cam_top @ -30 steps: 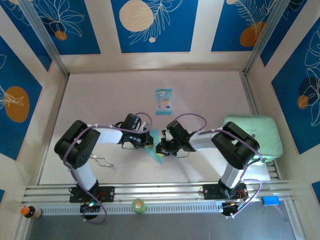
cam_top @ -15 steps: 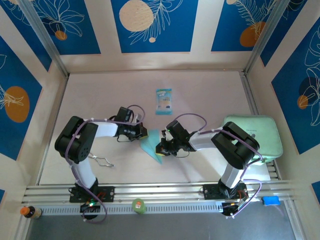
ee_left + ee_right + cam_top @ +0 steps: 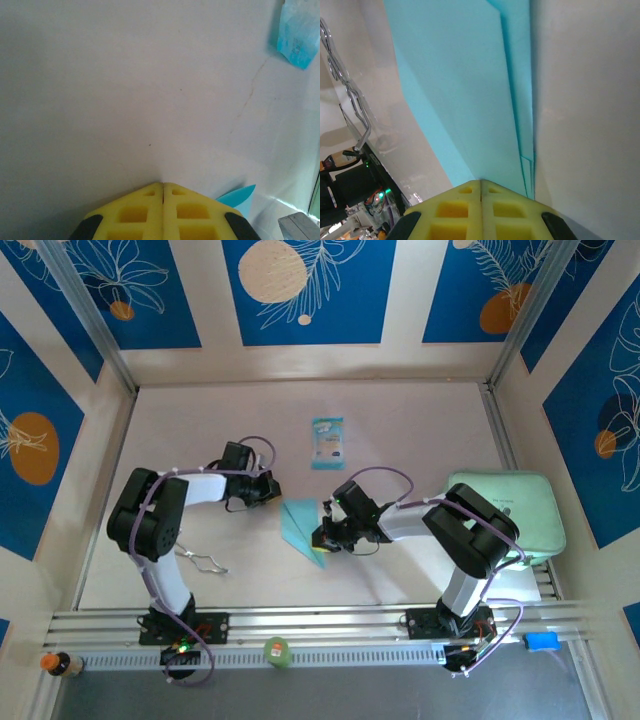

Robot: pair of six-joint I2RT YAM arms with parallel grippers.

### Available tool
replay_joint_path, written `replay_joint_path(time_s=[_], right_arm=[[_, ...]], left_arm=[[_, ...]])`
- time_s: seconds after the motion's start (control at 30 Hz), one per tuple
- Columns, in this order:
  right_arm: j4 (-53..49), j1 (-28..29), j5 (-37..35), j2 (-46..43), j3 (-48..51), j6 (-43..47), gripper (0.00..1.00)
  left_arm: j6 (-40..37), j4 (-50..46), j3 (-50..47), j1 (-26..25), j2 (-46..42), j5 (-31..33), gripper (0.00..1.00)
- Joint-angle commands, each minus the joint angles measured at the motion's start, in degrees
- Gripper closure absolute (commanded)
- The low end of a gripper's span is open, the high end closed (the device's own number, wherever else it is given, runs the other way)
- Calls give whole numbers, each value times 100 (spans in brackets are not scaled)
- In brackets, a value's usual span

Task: Fold a paper plane with a square sheet of paper (pick it up from the middle)
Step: Fourth fold the wing at the center of the table.

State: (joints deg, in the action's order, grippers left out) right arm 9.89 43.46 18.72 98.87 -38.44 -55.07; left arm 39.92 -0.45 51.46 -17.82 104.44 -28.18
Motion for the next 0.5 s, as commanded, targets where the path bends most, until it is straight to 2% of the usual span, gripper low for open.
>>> replay_joint_path(time_s=[0.0,0.23,0.47], right_arm=[[-1082,-1,-167,308,310,79,100],[-1068,-5,-136,378,240,65,100],[-1138,-13,-149,387,165,69,100]], left_arm=[[-134,-199,102,121,-133,275,100],[188,135,-284,36,-851,52,99],[395,643,-700,-601,-1130,-530,99]])
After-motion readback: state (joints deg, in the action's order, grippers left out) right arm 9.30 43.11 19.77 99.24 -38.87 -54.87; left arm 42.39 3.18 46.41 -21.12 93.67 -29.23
